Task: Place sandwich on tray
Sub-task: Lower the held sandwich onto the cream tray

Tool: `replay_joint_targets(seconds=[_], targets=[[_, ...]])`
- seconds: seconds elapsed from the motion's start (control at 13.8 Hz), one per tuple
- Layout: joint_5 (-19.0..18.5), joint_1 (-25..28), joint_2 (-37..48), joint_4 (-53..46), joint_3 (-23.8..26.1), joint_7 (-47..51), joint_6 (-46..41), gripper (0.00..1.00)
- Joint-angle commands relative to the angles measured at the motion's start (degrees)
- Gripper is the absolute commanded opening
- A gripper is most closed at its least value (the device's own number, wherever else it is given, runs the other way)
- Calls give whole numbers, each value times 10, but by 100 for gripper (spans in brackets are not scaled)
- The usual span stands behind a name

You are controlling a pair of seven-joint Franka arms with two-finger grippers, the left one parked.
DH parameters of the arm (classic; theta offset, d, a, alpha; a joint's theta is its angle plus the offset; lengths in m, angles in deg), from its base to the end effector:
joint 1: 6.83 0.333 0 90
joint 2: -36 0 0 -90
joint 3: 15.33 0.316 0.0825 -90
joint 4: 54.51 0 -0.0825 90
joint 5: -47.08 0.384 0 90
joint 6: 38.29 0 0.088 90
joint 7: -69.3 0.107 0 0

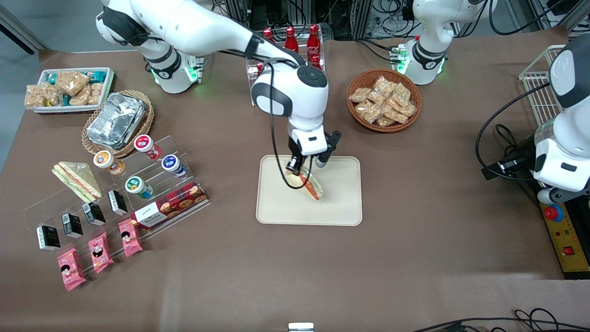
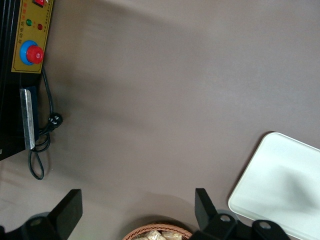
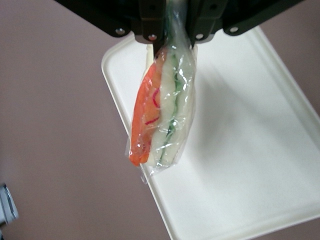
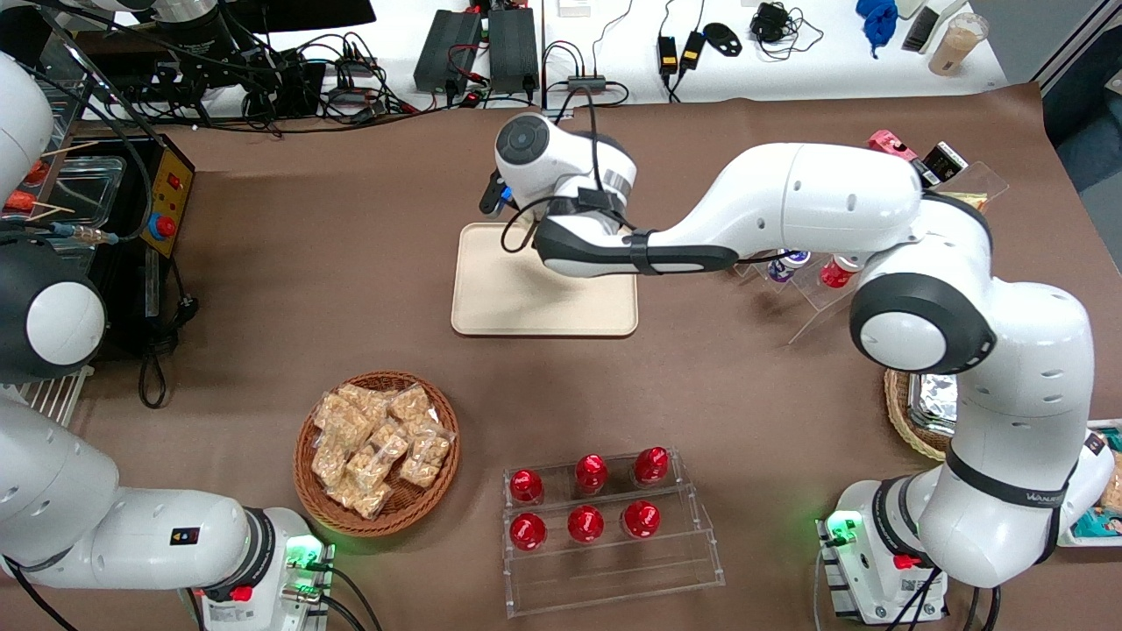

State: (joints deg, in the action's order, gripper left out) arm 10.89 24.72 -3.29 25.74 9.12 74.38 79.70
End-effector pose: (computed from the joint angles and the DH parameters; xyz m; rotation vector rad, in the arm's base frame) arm 0.4846 0.5459 0.3321 2.4773 1.4953 0.2742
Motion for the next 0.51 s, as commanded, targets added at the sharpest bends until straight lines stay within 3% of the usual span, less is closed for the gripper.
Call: replay_joint_targets(seconds=[0.0, 0.43], targets=[[-20, -9, -38, -9, -22, -61, 64, 4], [-12, -15, -80, -8, -62, -140, 135, 4]])
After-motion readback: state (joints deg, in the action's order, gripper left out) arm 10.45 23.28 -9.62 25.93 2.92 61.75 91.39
